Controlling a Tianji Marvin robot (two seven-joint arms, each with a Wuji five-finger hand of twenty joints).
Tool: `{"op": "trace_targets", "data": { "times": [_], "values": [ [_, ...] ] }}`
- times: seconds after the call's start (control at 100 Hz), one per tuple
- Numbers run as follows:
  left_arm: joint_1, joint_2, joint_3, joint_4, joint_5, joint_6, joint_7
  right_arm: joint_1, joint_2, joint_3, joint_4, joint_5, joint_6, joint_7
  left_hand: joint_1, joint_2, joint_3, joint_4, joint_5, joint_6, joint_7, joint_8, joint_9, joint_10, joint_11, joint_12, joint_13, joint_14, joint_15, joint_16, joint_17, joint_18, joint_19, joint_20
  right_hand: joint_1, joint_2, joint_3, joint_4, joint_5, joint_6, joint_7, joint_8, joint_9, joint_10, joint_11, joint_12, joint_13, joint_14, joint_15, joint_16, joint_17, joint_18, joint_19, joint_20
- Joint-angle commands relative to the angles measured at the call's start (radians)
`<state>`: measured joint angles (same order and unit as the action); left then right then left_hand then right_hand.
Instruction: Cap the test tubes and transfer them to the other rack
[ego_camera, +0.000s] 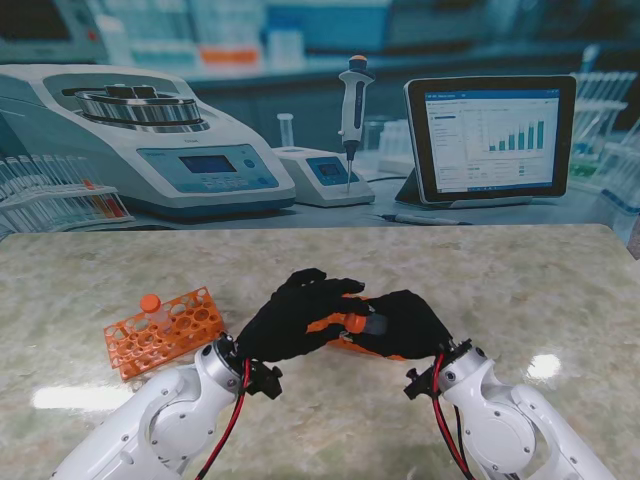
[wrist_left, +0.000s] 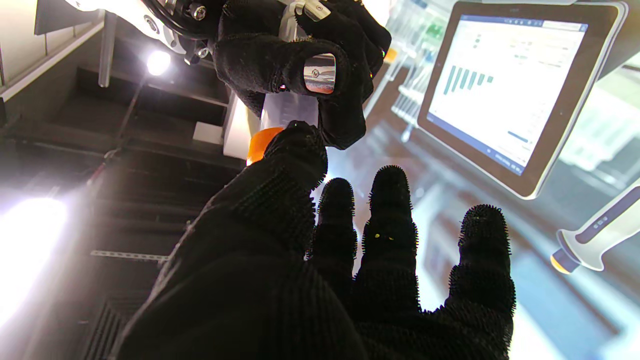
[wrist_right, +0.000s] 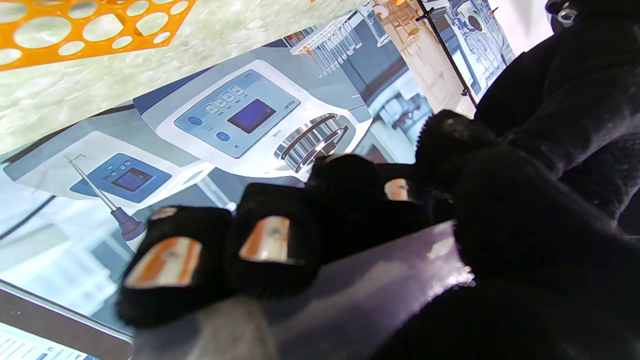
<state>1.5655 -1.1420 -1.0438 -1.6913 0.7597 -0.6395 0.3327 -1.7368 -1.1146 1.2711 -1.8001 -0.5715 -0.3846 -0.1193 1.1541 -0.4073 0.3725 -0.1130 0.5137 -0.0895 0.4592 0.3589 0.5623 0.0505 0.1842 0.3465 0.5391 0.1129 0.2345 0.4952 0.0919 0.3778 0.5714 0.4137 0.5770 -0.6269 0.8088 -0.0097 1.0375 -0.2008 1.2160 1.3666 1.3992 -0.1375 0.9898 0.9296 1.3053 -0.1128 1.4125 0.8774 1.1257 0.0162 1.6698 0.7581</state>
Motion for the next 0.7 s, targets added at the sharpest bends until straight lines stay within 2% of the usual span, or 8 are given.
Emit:
{"op": "trace_targets", "data": {
  "times": [0.0,0.25,0.36,0.46,0.59,0.62,0.64,0.69],
  "values": [
    [0.008,0.001,-0.003,-0.01,0.006,-0.008,-0.002,-0.006,-0.004,-0.002,-0.008,0.001,0.002,0.001,0.137,0.089,0.133,0.061,0.097,-0.165,0.079,0.009,-0.014,-0.036,-0.018,-0.02,-0.021,0.005,-0.019,-0.005,-0.016,-0.006,0.001,-0.021,0.009,0.017,-0.002,-0.019,0.043,-0.019,0.053,0.025,0.04,-0.017,0.009,0.017,0.019,-0.124,0.187,0.064,0.062,-0.06,0.256,0.056],
    [0.019,0.004,-0.023,-0.024,0.018,-0.02,-0.005,-0.005,-0.004,-0.004,-0.007,0.002,0.003,0.0,0.137,0.093,0.183,0.058,0.12,-0.19,0.092,0.004,-0.004,-0.042,-0.018,-0.022,-0.017,0.009,-0.019,-0.005,-0.016,-0.006,-0.008,-0.018,0.009,0.016,-0.003,-0.02,0.043,-0.021,0.052,0.025,0.04,-0.015,0.008,0.017,0.019,-0.124,0.187,0.063,0.062,-0.06,0.256,0.056],
    [0.024,0.005,-0.031,-0.03,0.021,-0.02,-0.006,-0.005,-0.004,-0.004,-0.008,0.003,0.002,0.001,0.137,0.108,0.179,0.05,0.115,-0.175,0.087,-0.001,-0.003,-0.04,-0.019,-0.023,-0.012,0.011,-0.018,-0.004,-0.009,-0.006,-0.007,-0.015,0.009,0.016,-0.003,-0.02,0.043,-0.022,0.052,0.025,0.04,-0.016,0.009,0.017,0.02,-0.124,0.187,0.063,0.062,-0.06,0.256,0.056],
    [0.027,0.004,-0.036,-0.037,0.016,-0.018,-0.008,-0.005,-0.004,-0.004,-0.008,0.003,0.002,0.002,0.137,0.131,0.134,0.049,0.106,-0.146,0.067,-0.014,-0.007,-0.038,-0.02,-0.023,-0.015,0.011,-0.019,-0.004,-0.009,-0.003,-0.011,-0.012,0.009,0.016,-0.004,-0.02,0.043,-0.022,0.051,0.025,0.04,-0.017,0.008,0.017,0.019,-0.124,0.187,0.063,0.062,-0.06,0.256,0.056],
    [0.035,0.004,-0.043,-0.05,-0.002,-0.008,-0.021,-0.006,-0.004,-0.002,-0.008,0.004,0.002,0.003,0.133,0.203,-0.016,0.076,0.081,-0.042,0.005,-0.049,-0.021,-0.027,-0.023,-0.021,-0.019,0.017,-0.023,-0.005,-0.009,0.004,-0.016,-0.004,0.008,0.017,-0.004,-0.02,0.043,-0.022,0.051,0.025,0.04,-0.016,0.008,0.017,0.019,-0.124,0.187,0.063,0.062,-0.06,0.256,0.056],
    [0.037,0.004,-0.044,-0.054,-0.009,-0.006,-0.025,-0.007,-0.004,-0.001,-0.008,0.004,0.002,0.003,0.124,0.217,-0.031,0.077,0.08,-0.028,0.001,-0.051,-0.02,-0.022,-0.023,-0.021,-0.016,0.023,-0.022,-0.005,-0.007,0.005,-0.016,-0.003,0.008,0.017,-0.004,-0.021,0.043,-0.022,0.051,0.025,0.04,-0.017,0.007,0.017,0.019,-0.124,0.187,0.063,0.062,-0.06,0.256,0.056],
    [0.038,0.004,-0.045,-0.056,-0.013,-0.004,-0.027,-0.007,-0.004,-0.001,-0.009,0.004,0.001,0.003,0.133,0.235,-0.079,0.091,0.083,-0.017,-0.012,-0.057,-0.018,-0.02,-0.027,-0.021,-0.014,0.028,-0.025,-0.008,-0.006,0.006,-0.016,0.0,0.008,0.018,-0.005,-0.021,0.043,-0.022,0.051,0.025,0.04,-0.017,0.008,0.017,0.019,-0.124,0.187,0.063,0.062,-0.06,0.256,0.056],
    [0.04,0.003,-0.046,-0.061,-0.023,-0.001,-0.033,-0.007,-0.004,-0.001,-0.009,0.003,0.001,0.004,0.109,0.268,-0.115,0.093,0.078,0.005,-0.017,-0.059,-0.018,-0.014,-0.028,-0.021,-0.013,0.033,-0.026,-0.009,-0.005,0.007,-0.016,0.002,0.008,0.017,-0.005,-0.021,0.043,-0.022,0.051,0.025,0.04,-0.017,0.008,0.017,0.019,-0.124,0.187,0.063,0.062,-0.06,0.256,0.056]
  ]
}}
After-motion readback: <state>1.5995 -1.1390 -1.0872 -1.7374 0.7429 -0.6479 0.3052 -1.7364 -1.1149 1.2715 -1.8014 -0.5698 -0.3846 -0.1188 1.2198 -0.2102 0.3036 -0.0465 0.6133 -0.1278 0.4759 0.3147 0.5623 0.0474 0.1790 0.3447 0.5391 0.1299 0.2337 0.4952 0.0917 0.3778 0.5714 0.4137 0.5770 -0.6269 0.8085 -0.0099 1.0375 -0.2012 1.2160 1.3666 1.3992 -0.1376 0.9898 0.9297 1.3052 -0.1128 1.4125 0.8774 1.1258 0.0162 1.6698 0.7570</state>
